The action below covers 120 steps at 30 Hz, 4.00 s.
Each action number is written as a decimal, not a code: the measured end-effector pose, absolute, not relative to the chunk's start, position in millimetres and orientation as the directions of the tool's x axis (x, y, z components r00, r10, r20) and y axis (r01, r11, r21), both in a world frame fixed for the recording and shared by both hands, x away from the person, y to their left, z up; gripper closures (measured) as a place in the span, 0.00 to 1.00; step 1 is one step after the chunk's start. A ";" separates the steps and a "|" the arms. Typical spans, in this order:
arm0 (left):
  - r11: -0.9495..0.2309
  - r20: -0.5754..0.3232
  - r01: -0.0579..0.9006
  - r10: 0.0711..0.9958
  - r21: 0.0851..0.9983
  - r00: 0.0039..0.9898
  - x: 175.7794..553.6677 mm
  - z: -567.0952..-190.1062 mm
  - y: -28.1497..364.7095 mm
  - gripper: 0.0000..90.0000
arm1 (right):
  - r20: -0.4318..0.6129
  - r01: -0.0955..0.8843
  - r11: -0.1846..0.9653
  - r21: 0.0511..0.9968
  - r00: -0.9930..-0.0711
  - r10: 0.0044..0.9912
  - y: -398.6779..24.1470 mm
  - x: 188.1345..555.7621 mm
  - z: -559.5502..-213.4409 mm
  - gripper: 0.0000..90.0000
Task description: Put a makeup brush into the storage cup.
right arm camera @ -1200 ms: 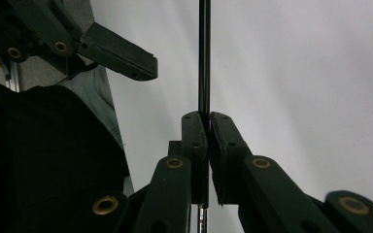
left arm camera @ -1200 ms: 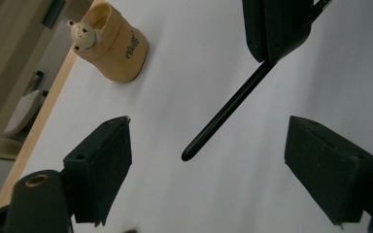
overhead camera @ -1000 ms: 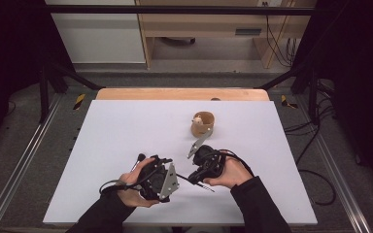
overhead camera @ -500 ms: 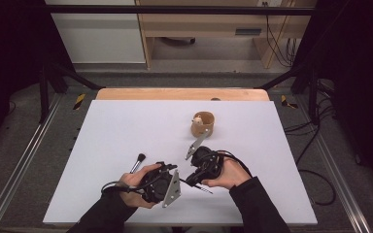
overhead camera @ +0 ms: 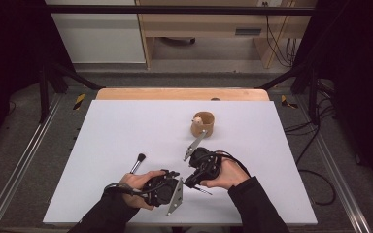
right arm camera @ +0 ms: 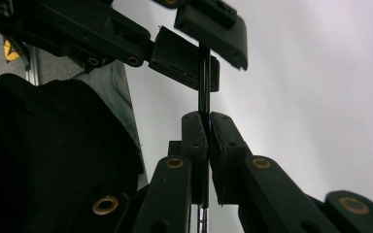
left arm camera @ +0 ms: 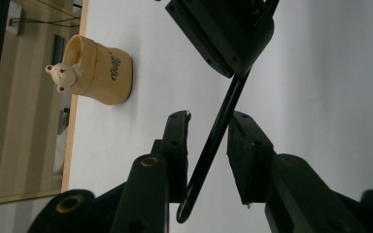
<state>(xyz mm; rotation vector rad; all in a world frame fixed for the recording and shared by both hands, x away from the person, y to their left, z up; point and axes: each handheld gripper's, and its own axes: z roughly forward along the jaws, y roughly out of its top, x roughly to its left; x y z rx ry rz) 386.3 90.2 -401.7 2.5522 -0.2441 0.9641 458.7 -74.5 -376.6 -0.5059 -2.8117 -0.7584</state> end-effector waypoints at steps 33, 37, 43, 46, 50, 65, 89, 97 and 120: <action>-0.917 0.636 -0.284 -0.044 0.281 0.770 389.1 -405.0 99.6 0.94 | 0.172 0.350 0.757 0.552 -0.936 0.307 -89.6 457.5 -364.1 0.86; -0.922 0.621 -0.241 0.000 0.304 0.783 392.0 -406.5 103.9 0.94 | 0.122 0.357 0.679 0.641 -0.922 0.369 -104.5 460.0 -355.3 0.78; -0.925 0.593 -0.188 0.049 0.331 0.804 395.8 -409.7 107.4 0.94 | 0.092 0.369 0.555 0.746 -0.882 0.463 -123.3 461.2 -347.2 0.67; -0.921 0.570 -0.149 0.090 0.359 0.817 397.5 -411.1 110.0 0.94 | 0.085 0.370 0.510 0.777 -0.863 0.497 -130.0 460.9 -346.2 0.61; -0.910 0.533 -0.087 0.158 0.405 0.831 399.7 -411.9 115.8 0.94 | 0.080 0.374 0.434 0.820 -0.824 0.560 -137.9 459.6 -345.8 0.47; -0.783 0.369 0.127 0.422 0.609 0.828 408.6 -415.3 140.3 0.94 | 0.125 0.374 0.222 0.901 -0.712 0.691 -164.5 449.7 -351.2 0.27; -0.528 0.133 0.335 0.664 0.781 0.736 410.3 -417.0 146.2 0.94 | 0.251 0.426 0.080 0.901 -0.663 0.706 -164.7 436.4 -380.0 0.20; -0.479 0.104 0.356 0.698 0.802 0.708 408.1 -418.2 143.4 0.94 | 0.276 0.435 0.060 0.898 -0.664 0.695 -154.6 435.9 -383.1 0.23; -0.410 0.068 0.379 0.748 0.830 0.661 406.1 -416.6 126.3 0.94 | 0.355 0.452 -0.020 0.892 -0.673 0.649 -123.4 437.8 -387.5 0.33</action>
